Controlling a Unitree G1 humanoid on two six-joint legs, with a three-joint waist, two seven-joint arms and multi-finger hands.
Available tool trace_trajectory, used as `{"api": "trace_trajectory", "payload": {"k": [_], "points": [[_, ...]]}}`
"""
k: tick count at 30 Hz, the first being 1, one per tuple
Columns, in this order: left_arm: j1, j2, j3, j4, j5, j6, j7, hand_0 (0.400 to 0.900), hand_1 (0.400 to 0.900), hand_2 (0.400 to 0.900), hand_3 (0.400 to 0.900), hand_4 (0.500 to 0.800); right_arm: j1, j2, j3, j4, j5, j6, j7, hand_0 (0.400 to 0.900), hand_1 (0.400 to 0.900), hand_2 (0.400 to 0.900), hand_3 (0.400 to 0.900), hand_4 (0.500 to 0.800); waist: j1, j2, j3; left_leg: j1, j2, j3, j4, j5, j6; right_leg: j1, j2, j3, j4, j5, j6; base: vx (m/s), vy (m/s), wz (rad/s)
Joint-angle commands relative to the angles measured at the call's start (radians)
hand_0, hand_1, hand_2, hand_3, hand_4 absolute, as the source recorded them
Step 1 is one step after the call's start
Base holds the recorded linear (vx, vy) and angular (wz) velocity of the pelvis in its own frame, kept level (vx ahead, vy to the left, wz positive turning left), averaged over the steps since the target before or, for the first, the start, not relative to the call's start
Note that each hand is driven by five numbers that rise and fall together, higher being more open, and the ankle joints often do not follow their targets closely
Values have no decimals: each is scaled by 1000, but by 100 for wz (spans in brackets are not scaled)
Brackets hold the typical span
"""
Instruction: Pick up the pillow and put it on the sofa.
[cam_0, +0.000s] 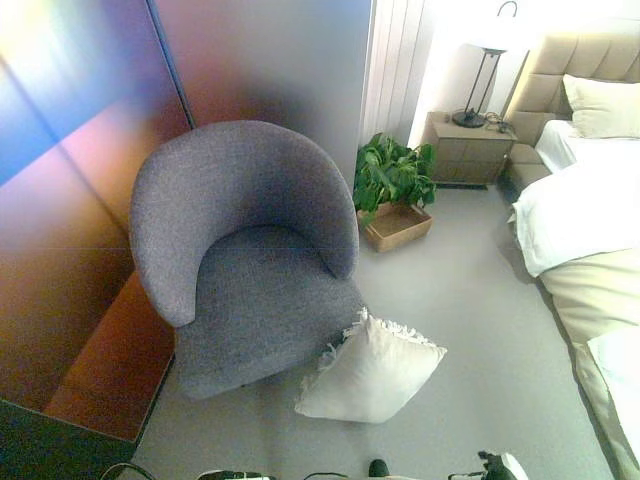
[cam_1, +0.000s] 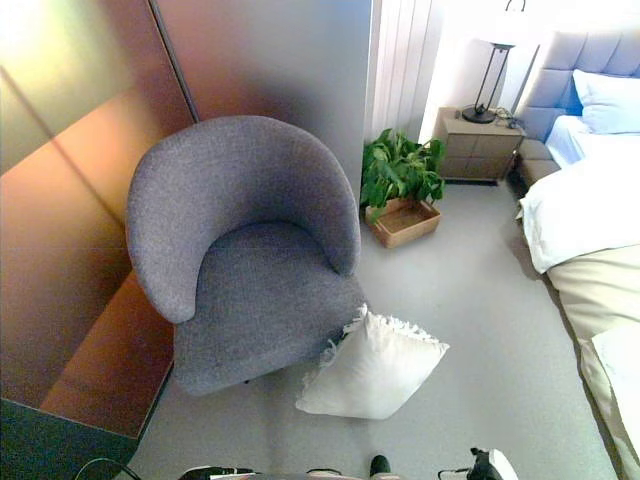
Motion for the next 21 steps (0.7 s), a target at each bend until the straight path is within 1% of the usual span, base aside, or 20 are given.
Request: {"api": "trace_trajectory", "payload": {"k": [1,5,10,14,17,21], "points": [[-3,1,-29,52,14,60,-86,900,900,900,900,800,-133,-99,41,-39,-70,-47,-79,900,900,900,900,800,26,-33,66,-14,-41,-52,4,-51,46,55,11,-77,6,-53,36,35,-58,16],[-15,14,-37,53,10,68,-87,900,900,900,900,800,-189,-172,52,-66,-91,-72,-68,900,900,900,900,800,40,-34,82,-53,-34,-62,4,-41,42,22,11,-91,12,-51,33,-6,-46,16],[-39,15,-51,50,2,81,-82,900,900,900,900,800,-258,-231,68,-96,-94,-94,-67,900,900,900,900,800,55,-34,115,-107,-31,-84,4,-26,36,-20,15,-105,26,-57,25,-45,-38,17],[-69,14,-63,49,-18,77,-67,900,900,900,900,800,-338,-280,82,-111,-72,-105,-64,900,900,900,900,800,70,-28,157,-164,-30,-108,4,-9,33,-74,20,-115,50,-63,15,-81,-29,15],[-84,15,-68,44,-37,82,-64,900,900,900,900,800,-403,-312,102,-134,-67,-97,-51,900,900,900,900,800,77,-18,184,-196,-30,-122,4,2,30,-106,24,-125,71,-71,6,-48,3,14],[-107,10,-66,35,-111,75,-55,900,900,900,900,800,-490,-362,128,-167,-47,-82,-30,900,900,900,900,800,86,3,232,-249,-36,-146,4,20,25,-166,28,-138,114,-86,-6,-56,30,11]]}}
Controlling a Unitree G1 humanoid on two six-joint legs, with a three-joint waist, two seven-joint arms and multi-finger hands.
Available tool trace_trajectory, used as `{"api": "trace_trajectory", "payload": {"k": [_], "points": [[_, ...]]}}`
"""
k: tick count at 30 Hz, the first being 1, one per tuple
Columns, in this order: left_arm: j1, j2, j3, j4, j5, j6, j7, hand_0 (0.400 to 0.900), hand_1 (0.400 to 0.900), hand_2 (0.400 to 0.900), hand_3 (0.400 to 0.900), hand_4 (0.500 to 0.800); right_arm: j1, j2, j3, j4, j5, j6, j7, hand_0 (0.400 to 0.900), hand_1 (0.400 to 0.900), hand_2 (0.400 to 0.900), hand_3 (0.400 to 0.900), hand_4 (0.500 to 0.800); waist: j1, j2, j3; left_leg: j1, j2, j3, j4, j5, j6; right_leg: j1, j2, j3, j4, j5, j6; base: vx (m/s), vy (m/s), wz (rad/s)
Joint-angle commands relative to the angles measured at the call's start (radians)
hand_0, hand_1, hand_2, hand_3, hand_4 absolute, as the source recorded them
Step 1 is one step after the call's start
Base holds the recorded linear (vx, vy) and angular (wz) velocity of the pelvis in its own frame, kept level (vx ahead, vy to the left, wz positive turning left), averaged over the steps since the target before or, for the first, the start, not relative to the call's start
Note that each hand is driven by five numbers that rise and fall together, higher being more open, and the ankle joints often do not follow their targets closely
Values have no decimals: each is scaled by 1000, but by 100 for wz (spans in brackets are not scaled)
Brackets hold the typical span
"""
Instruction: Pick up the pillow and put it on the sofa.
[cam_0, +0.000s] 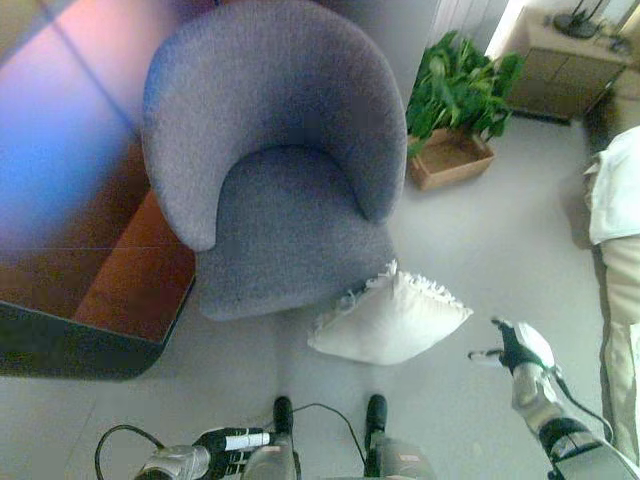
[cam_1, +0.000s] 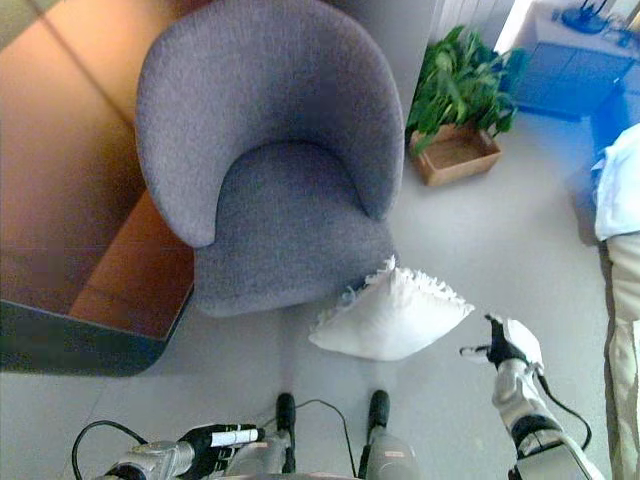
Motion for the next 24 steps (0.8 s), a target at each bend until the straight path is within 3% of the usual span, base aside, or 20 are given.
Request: {"api": "trace_trajectory", "payload": {"k": [1,12,24], "points": [[18,-25,-67,60,-55,66,-19,900,900,900,900,800,-140,-137,40,-64,37,-14,-16,900,900,900,900,800,32,-13,60,-61,-39,-43,-7,-43,34,-39,24,-39,121,-113,12,-63,48,12],[-25,-28,-75,24,-139,71,-15,900,900,900,900,800,-391,-283,126,-97,49,6,54,900,900,900,900,800,66,48,175,-256,-62,-80,44,6,28,-265,11,-66,283,-154,1,-79,59,10],[-52,-42,-100,-20,-204,86,-38,900,900,900,900,800,-592,-346,218,-123,31,33,124,900,900,900,900,800,99,93,225,-411,-87,-84,121,23,30,-438,-30,-70,434,-197,-2,-47,75,9]]}}
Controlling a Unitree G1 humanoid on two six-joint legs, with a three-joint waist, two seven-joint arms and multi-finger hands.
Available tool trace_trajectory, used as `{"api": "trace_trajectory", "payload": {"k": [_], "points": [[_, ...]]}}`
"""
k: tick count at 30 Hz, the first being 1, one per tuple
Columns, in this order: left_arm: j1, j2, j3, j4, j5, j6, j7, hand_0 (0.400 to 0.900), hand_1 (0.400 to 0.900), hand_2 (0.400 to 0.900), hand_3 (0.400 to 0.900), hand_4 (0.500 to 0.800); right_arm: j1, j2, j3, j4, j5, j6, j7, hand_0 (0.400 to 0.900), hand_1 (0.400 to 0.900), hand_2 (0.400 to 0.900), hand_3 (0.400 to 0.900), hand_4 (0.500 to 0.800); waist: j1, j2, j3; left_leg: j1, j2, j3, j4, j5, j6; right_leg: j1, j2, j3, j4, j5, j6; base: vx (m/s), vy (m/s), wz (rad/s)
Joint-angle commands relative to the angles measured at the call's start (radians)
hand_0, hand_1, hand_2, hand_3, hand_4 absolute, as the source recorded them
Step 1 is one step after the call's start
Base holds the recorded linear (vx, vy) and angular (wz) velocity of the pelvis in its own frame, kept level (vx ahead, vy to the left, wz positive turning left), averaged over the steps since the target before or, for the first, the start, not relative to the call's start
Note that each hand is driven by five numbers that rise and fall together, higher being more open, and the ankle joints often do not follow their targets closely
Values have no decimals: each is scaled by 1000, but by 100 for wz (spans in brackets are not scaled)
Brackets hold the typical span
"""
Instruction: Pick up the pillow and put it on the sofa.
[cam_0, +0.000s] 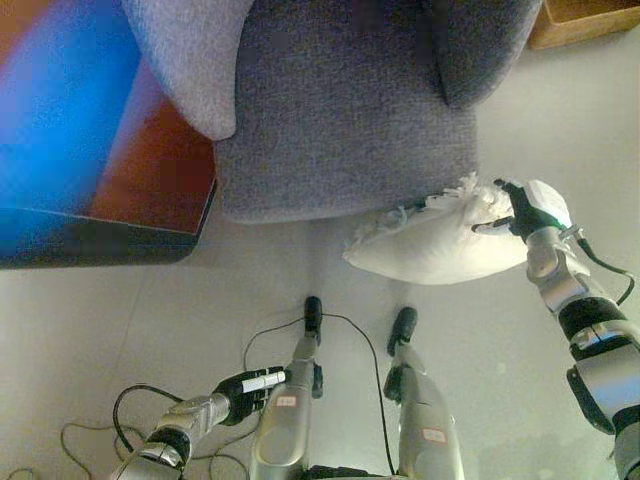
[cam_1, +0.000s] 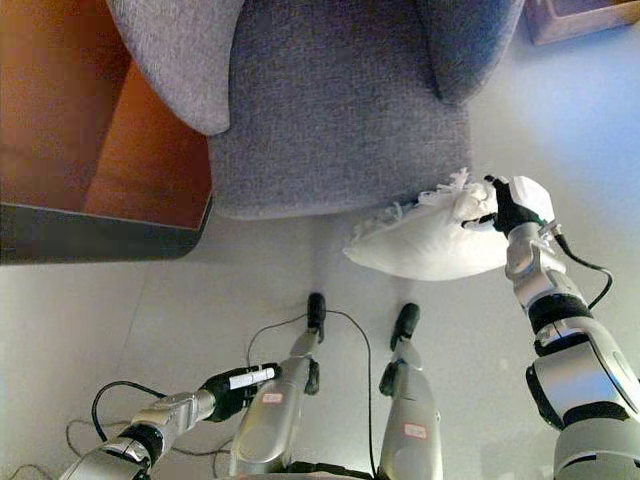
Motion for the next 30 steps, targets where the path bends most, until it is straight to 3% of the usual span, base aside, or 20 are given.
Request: {"api": "trace_trajectory", "payload": {"k": [1,17,22,23,24,30], "points": [[76,-24,-92,52,3,75,-6,900,900,900,900,800,-116,-149,63,-44,10,-1,-9,900,900,900,900,800,15,11,29,-96,-46,-24,56,-28,2,-85,38,-13,221,-157,1,-47,86,7],[89,-26,-118,16,-23,27,-16,900,900,900,900,800,-275,-145,123,-87,61,48,68,900,900,900,900,800,45,46,31,-230,-44,-29,72,-4,-4,-220,34,-6,258,-157,3,-31,45,1],[90,-20,-120,14,-27,5,-13,900,900,900,900,800,-338,-141,146,-60,118,100,155,900,900,900,900,800,58,51,31,-261,-39,-33,73,3,-4,-250,34,-11,269,-157,3,-6,2,-1],[91,-16,-120,9,-29,6,-11,900,900,900,900,800,-340,-142,144,-68,114,122,161,524,524,524,524,574,59,49,31,-265,-39,-34,74,5,-5,-253,34,-11,269,-155,3,0,0,0],[93,-14,-121,7,-29,5,-11,900,900,900,900,800,-343,-143,148,-69,131,130,173,400,400,400,400,500,61,48,31,-266,-39,-35,72,6,-5,-254,35,-13,268,-155,2,0,0,0],[105,-1,-120,-9,-24,-3,-12,900,900,900,900,800,-365,-150,148,-75,155,124,187,400,400,400,400,500,67,39,31,-263,-38,-41,68,3,-3,-251,36,-19,268,-154,3,-2,-3,-1]]}}
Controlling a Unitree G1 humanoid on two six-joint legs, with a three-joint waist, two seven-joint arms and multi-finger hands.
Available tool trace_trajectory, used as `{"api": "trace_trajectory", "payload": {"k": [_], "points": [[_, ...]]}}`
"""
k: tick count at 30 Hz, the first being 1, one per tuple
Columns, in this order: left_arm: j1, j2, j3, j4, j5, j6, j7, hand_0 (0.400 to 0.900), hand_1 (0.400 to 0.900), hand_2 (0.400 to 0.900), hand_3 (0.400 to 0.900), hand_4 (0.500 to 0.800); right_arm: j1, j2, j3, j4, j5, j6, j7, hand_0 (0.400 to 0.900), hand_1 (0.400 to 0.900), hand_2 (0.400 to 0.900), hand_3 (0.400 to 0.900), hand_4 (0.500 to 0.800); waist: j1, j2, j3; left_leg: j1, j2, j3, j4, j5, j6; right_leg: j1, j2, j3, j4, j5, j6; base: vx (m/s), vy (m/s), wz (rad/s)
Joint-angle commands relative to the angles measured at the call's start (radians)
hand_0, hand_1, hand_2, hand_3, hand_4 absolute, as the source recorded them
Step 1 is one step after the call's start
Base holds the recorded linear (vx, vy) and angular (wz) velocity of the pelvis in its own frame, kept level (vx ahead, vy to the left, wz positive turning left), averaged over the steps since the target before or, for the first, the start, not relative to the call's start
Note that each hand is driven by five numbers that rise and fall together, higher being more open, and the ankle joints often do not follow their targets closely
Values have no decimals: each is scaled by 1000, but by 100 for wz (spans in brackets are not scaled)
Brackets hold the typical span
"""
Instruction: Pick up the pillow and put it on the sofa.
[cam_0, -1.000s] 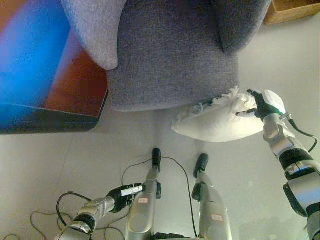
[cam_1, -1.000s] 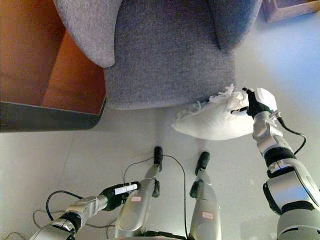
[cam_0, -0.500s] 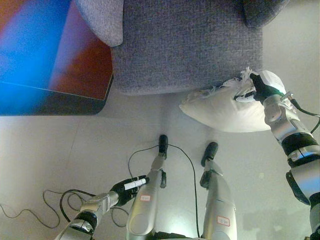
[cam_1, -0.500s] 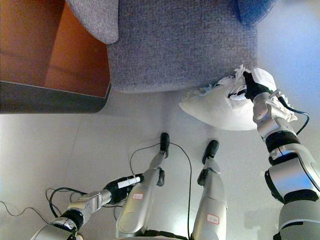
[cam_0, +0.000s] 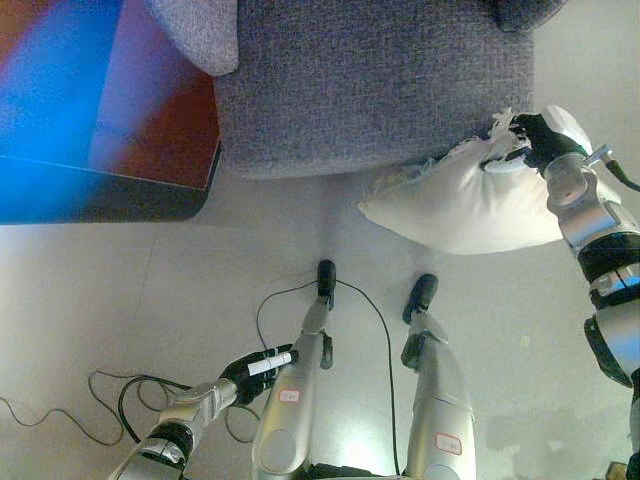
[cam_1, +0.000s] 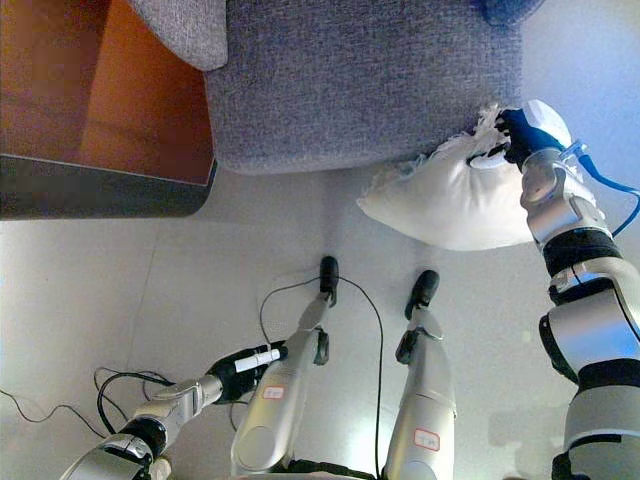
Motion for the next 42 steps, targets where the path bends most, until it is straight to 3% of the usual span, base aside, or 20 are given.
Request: {"api": "trace_trajectory", "payload": {"k": [1,12,23,30,42], "points": [[108,1,-121,58,34,46,22,900,900,900,900,800,-87,-81,52,-37,25,-26,3,400,400,400,400,500,41,14,27,-44,-23,-23,17,-41,-4,15,74,-30,102,-125,16,-11,-14,-5],[116,11,-114,48,46,48,4,900,900,900,900,800,-69,-97,32,-33,47,-54,58,400,400,400,400,500,36,-6,27,19,-24,-22,29,-65,-1,77,71,-39,80,-122,17,-3,-1,-2],[117,39,-90,50,84,79,-26,900,900,900,900,800,-14,-108,38,-43,81,-117,285,400,400,400,400,500,30,-58,25,209,-21,-14,14,-100,-1,276,77,-59,-1,-114,18,23,-25,1],[146,54,-65,62,111,109,-41,900,900,900,900,800,50,-127,19,-124,102,-176,384,400,400,400,400,500,16,-112,-40,334,-1,6,-25,-122,-13,427,84,-60,-113,-84,33,87,-21,-4],[201,74,-12,108,164,195,-65,900,900,900,900,800,194,-161,-40,-272,197,-234,670,400,400,400,400,500,1,-193,-211,528,1,18,-122,-137,-18,653,84,-59,-265,-35,65,129,6,-1]]}}
